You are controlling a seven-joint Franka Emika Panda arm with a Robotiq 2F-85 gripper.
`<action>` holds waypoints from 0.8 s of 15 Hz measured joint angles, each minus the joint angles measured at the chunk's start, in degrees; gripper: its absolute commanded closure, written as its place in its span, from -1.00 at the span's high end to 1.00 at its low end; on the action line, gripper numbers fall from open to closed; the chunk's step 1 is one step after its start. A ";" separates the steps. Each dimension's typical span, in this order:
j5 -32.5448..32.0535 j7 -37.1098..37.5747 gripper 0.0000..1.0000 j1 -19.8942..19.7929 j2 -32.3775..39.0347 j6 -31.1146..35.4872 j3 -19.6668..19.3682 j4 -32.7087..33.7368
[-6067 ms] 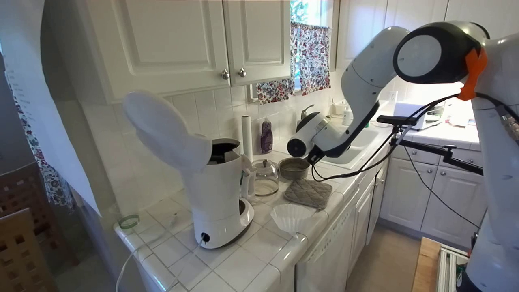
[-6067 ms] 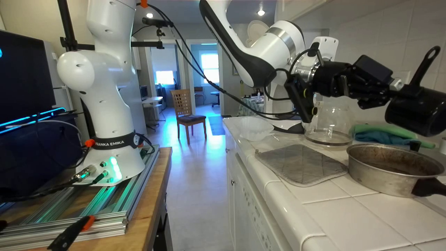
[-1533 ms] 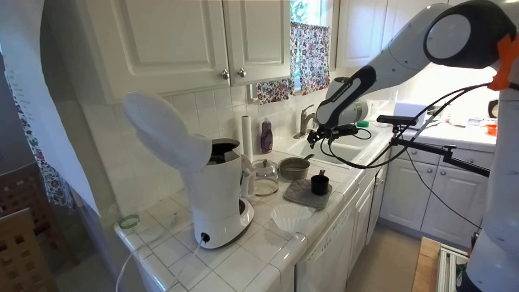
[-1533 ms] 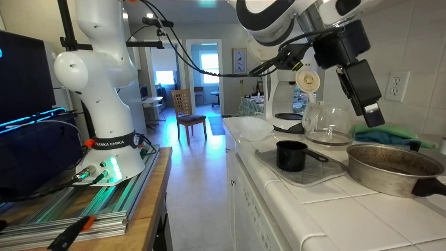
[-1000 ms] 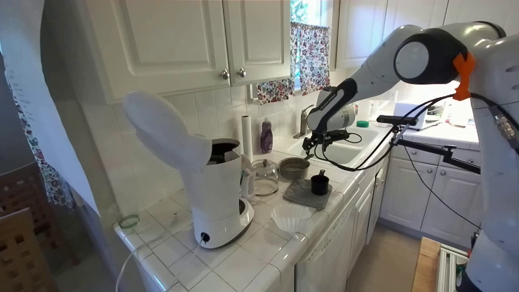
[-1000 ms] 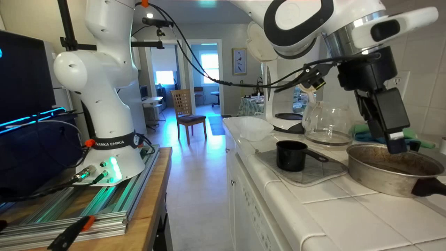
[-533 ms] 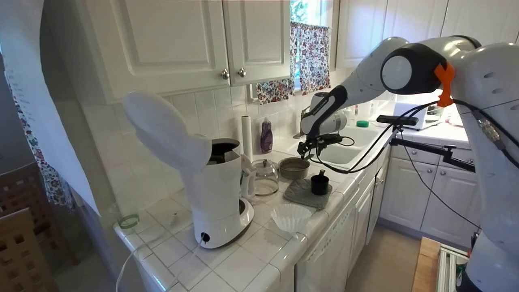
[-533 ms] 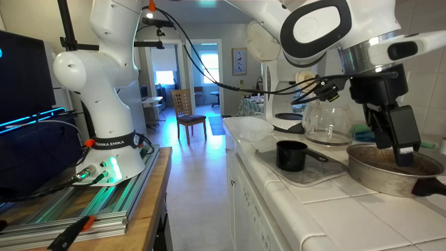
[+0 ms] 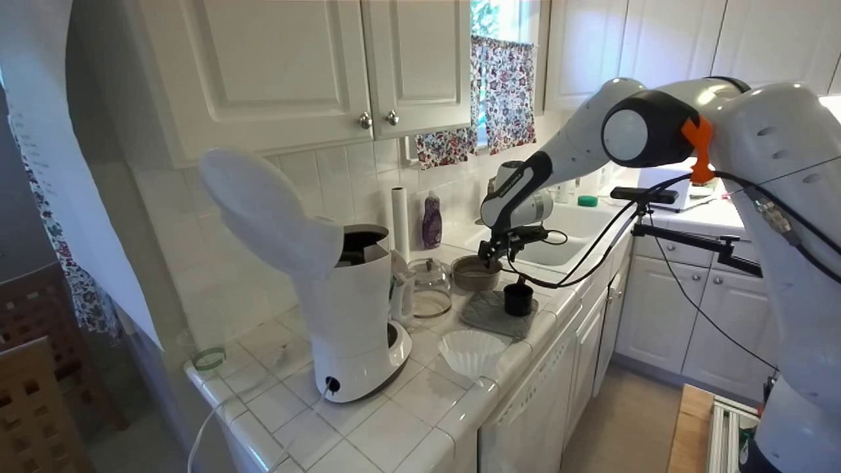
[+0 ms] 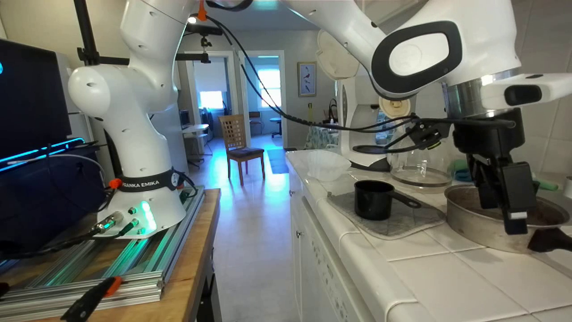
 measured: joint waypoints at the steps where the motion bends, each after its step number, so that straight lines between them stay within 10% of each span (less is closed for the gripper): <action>1: 0.00 0.00 0.47 -0.03 0.46 -0.28 0.00 0.38; 5: 0.00 0.00 -0.20 -0.16 1.91 -1.12 0.00 2.11; 12: 0.00 0.00 -0.24 -0.51 3.14 -2.34 0.00 4.59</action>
